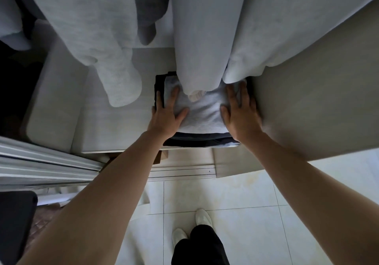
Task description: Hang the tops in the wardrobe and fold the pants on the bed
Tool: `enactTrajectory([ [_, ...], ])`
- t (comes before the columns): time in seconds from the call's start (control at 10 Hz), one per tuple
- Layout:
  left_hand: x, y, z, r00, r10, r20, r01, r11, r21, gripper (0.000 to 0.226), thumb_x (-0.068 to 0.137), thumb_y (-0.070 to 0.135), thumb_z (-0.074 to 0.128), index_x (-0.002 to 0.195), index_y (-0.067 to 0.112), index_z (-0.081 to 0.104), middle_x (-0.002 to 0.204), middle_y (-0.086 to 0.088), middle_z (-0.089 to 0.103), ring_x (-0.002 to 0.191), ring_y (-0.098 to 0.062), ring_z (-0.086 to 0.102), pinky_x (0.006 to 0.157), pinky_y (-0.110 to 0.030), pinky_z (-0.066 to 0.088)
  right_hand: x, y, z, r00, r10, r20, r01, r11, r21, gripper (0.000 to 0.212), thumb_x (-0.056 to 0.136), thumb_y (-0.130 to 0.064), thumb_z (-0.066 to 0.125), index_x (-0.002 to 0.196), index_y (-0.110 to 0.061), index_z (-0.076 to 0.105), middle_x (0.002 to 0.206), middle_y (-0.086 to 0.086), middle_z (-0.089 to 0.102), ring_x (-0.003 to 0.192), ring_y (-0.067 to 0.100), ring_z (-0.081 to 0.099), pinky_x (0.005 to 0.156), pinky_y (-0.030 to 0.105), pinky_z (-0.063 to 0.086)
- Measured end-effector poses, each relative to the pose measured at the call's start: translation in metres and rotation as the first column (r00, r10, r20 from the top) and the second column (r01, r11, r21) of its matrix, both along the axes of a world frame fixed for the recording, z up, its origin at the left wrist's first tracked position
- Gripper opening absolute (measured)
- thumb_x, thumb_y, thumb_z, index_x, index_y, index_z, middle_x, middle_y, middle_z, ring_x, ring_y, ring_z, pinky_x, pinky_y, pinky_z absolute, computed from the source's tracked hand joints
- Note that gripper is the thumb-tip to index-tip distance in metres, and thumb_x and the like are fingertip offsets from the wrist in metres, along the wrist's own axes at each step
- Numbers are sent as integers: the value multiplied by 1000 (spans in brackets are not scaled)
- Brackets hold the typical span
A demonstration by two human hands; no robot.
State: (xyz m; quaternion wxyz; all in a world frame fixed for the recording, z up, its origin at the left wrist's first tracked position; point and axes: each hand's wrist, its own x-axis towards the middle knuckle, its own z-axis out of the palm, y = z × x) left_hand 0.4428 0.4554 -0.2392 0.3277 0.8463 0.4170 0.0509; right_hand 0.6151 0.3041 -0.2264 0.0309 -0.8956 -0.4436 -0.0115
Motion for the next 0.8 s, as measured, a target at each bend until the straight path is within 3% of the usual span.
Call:
enactTrajectory([
  [0.1,5,-3,-18,1000,-18,22,18,1000,4,82,90,59,52,151,47,-1,163,-10,-13,149,-39,9,115,-56,28,3,-4,-21,999,-14,-45,14,1000,0,69,97,-46,35,154,-19,7,158,23,7,140,39,25,115,42,23],
  [0.3,7,17,-31,988,-42,-149,34,998,-56,86,88,64,52,151,47,-4,164,-8,-10,139,-43,34,108,-55,38,3,7,-28,991,-18,-130,12,999,-48,72,96,-50,35,154,-26,0,160,17,0,140,39,24,115,43,24],
  [0.4,10,17,-18,981,-35,-189,36,999,0,85,89,63,51,152,43,-3,164,-9,-7,135,-43,40,105,-52,40,7,8,-11,990,8,-144,-19,997,-75,69,97,-49,34,154,-27,1,161,15,-3,143,38,18,117,45,20],
  [0.5,0,4,-7,974,-13,-224,28,997,66,82,92,63,45,149,48,-12,165,-6,-5,123,-43,53,91,-49,48,1,1,8,998,14,-54,-17,999,-49,64,98,-37,39,154,-27,10,161,13,0,143,38,17,117,47,18],
  [0.6,-18,-7,11,959,6,-283,28,993,115,79,94,59,42,149,47,-13,165,-3,-1,122,-40,55,86,-46,47,-10,-13,27,999,40,-9,-40,999,-35,64,96,-27,43,153,-20,14,161,13,1,143,37,16,117,46,19],
  [0.7,-42,-20,31,955,11,-298,21,994,104,77,98,54,42,154,37,-8,165,-3,3,134,-35,45,98,-50,45,-28,-31,43,998,59,-15,-59,998,-8,66,95,-28,47,152,-16,15,160,12,4,144,35,14,117,44,22],
  [0.8,-66,-36,49,972,9,-235,40,978,204,61,99,40,44,153,28,18,151,-10,40,123,-33,54,94,-47,50,-46,-56,50,996,62,-59,-63,998,-23,62,97,-29,44,152,-15,18,159,11,13,146,31,14,118,43,18],
])
